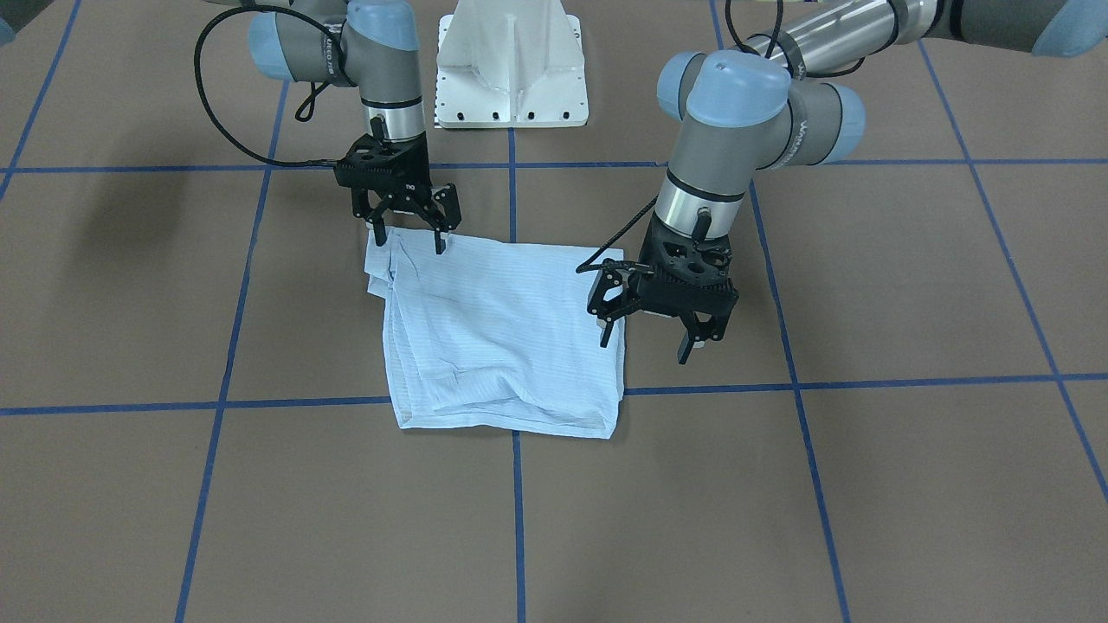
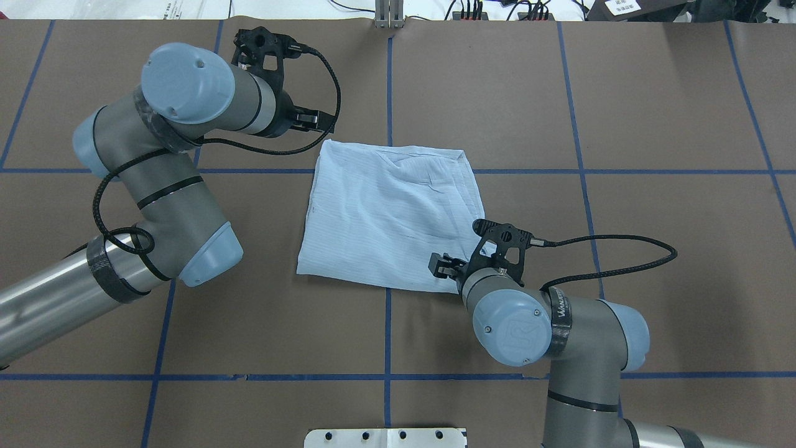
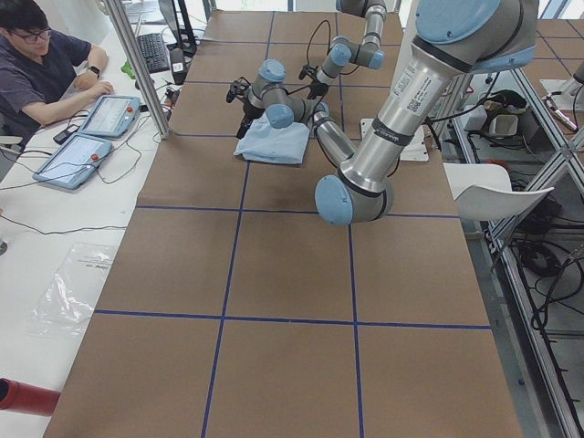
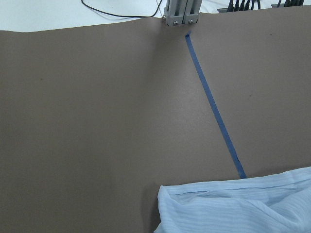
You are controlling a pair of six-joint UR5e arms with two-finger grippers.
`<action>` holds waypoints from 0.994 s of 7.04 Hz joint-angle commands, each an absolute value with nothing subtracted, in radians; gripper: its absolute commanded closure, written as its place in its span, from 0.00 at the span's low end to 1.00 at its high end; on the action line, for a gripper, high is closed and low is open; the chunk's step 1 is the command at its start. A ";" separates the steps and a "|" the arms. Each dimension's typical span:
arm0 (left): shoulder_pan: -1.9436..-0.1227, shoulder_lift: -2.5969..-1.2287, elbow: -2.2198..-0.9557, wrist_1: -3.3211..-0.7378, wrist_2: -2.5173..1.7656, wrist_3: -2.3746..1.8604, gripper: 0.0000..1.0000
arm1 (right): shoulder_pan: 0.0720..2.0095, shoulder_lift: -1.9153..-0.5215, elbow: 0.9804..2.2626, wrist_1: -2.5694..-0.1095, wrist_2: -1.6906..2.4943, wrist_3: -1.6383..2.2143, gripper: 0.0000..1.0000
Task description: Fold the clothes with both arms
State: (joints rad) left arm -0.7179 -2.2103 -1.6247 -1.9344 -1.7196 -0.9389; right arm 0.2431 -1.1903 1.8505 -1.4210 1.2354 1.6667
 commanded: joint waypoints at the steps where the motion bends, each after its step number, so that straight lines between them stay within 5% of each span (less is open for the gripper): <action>1: -0.718 -2.206 -1.626 -1.934 -1.720 -0.937 0.00 | 0.221 -1.197 1.835 -1.420 1.220 1.667 0.00; 7: -0.716 -2.204 -1.624 -1.936 -1.721 -0.931 0.00 | 0.248 -1.181 1.880 -1.436 1.245 1.631 0.00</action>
